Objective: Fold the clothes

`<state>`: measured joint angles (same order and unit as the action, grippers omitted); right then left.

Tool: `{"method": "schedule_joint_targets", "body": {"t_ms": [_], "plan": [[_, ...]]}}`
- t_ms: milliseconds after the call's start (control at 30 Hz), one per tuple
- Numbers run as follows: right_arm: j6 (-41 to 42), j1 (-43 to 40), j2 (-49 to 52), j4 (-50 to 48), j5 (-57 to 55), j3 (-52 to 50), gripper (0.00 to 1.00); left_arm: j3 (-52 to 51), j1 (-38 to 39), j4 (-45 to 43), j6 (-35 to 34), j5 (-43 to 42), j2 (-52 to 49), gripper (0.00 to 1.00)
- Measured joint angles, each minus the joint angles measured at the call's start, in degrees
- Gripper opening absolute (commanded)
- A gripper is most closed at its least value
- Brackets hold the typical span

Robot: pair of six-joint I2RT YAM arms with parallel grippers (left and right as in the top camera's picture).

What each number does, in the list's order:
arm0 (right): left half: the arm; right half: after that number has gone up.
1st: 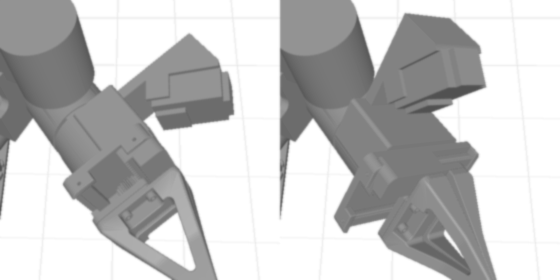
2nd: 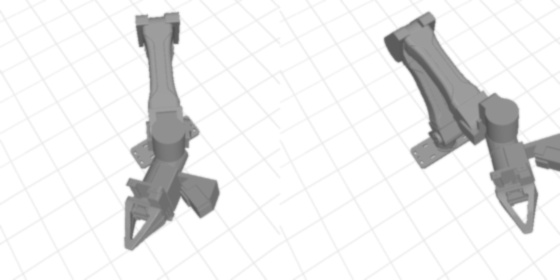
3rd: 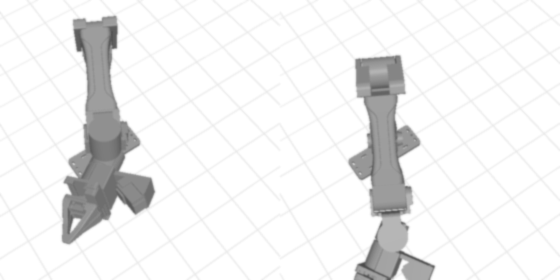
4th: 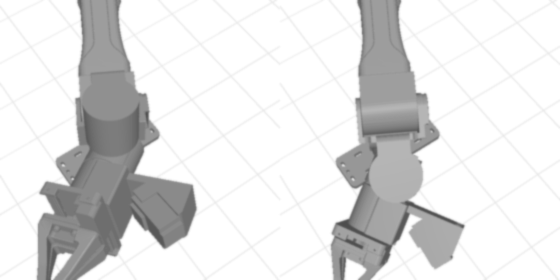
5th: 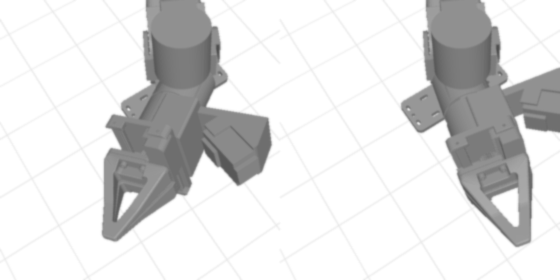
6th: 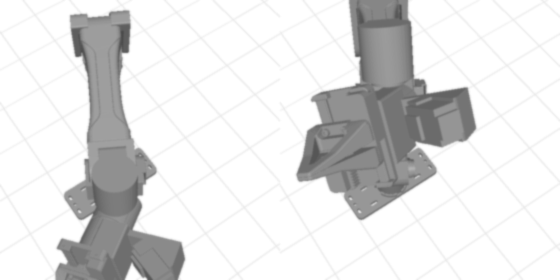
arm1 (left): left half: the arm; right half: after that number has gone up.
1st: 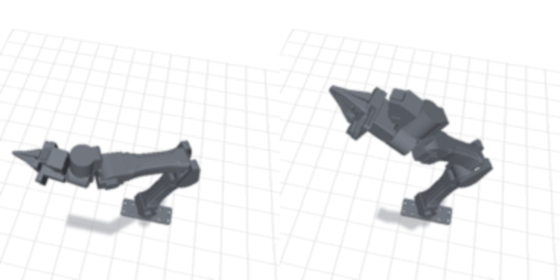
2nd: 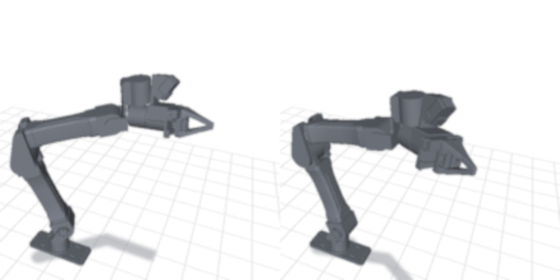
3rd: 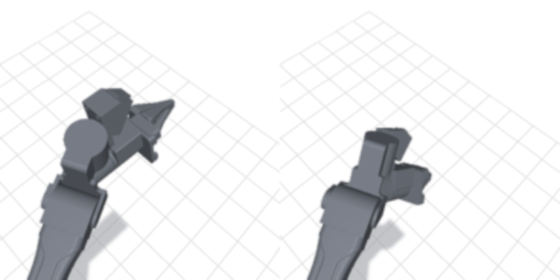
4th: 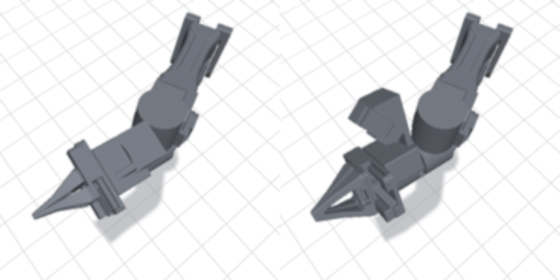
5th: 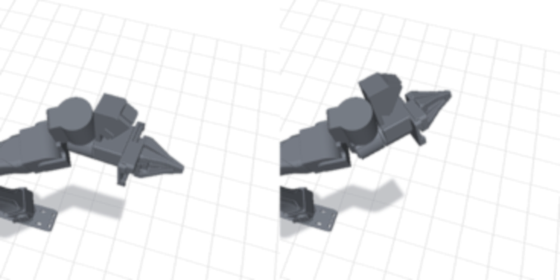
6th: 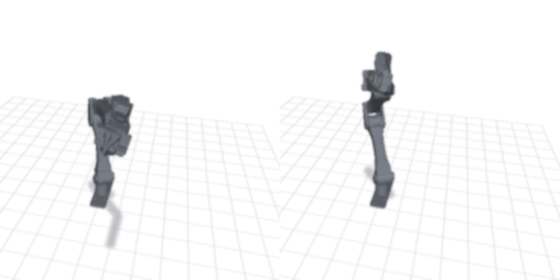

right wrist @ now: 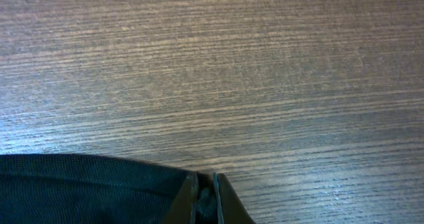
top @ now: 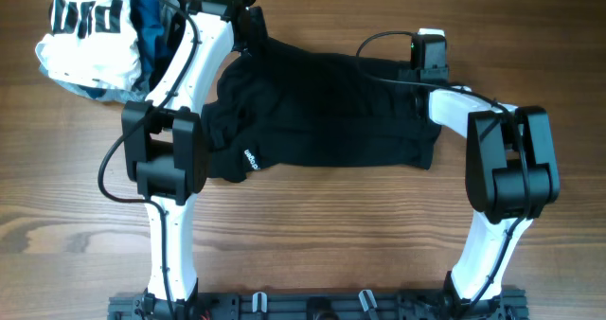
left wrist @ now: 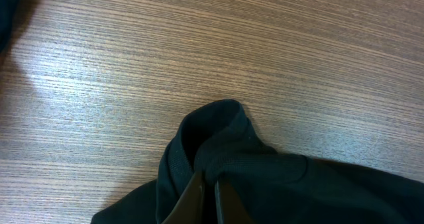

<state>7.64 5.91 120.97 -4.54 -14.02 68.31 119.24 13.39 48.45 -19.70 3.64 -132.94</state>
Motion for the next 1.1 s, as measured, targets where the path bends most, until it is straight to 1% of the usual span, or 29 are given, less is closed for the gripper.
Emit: {"method": "schedule_joint_targets", "body": {"t_ms": [67, 233, 400, 567, 667, 833, 867, 1000, 1100], "plan": [[0.0, -0.1, 0.0, 1.6, 0.0, 0.7, 0.04, 0.0, 0.0, 0.0, 0.0, 0.4, 0.0, 0.04], [0.0, -0.3, -0.2, 9.4, 0.3, 4.4, 0.04, 0.0, 0.0, 0.0, 0.5, 2.5, 0.0, 0.04], [-0.4, -1.7, -0.9, 19.9, 4.1, 12.0, 0.04, 0.0, 0.0, 0.3, 1.9, 3.1, 0.6, 0.04], [-1.6, -4.5, -2.9, 31.9, 10.7, 21.0, 0.04, 0.0, -0.2, 3.1, 3.1, 3.4, 3.5, 0.04], [-2.2, -5.9, -4.0, 38.0, 15.0, 24.0, 0.04, 0.0, -0.4, 5.9, 3.1, 3.5, 5.9, 0.04], [-2.6, -6.4, -4.6, 46.6, 20.0, 24.5, 0.04, 0.1, -0.4, 10.9, 3.1, 3.7, 7.8, 0.04], [-2.6, -6.4, -4.6, 48.2, 21.0, 24.5, 0.04, 0.1, -0.4, 14.4, 3.1, 3.6, 7.9, 0.04], [-2.3, -7.6, -5.2, 56.7, 24.0, 24.7, 0.04, 0.1, -0.4, 22.7, 3.3, 2.0, 7.9, 0.04], [-2.3, -9.3, -5.6, 60.7, 25.7, 24.7, 0.04, 0.1, -0.4, 26.9, 3.4, 1.4, 7.9, 0.04]]}}
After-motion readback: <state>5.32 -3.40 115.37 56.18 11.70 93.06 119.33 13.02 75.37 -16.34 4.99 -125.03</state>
